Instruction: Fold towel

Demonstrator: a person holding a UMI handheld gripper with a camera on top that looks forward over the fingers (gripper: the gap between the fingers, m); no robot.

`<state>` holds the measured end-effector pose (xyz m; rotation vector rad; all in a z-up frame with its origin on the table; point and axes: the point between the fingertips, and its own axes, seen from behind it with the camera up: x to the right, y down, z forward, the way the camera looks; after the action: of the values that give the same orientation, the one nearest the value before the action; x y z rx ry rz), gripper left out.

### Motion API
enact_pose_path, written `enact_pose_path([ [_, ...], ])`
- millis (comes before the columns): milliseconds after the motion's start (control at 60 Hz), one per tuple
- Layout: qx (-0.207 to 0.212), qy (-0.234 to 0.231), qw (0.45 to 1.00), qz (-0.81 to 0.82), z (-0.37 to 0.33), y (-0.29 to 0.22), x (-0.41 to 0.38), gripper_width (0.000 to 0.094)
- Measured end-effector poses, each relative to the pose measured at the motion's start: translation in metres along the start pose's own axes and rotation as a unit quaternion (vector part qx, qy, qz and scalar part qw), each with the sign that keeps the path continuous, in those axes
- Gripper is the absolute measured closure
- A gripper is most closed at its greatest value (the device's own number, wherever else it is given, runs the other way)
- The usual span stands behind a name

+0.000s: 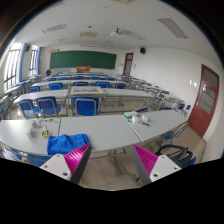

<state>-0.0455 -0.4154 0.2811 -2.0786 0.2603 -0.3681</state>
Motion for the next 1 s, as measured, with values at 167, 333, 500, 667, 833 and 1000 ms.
enact_pose_path([
  [167,-0.021,-0.005,1.0,-0.009,-0.004,0.034,-0.02,0.0084],
  [333,-0.051,-0.058,0.997,-0.025,0.013,0.09,-0.099,0.0087],
  [500,-0.077,-0.148,0.985,-0.048,0.04,0.131,-0.229,0.0079],
  [667,-0.076,-0.206,0.974,-0.053,0.093,0.132,-0.346,0.0084],
  [833,-0.084,-0.216,0.97,-0.071,0.156,0.13,-0.407,0.0085],
  [1000,-0.095,-0.207,0.969,-0.097,0.209,0.133,-0.427,0.0088],
])
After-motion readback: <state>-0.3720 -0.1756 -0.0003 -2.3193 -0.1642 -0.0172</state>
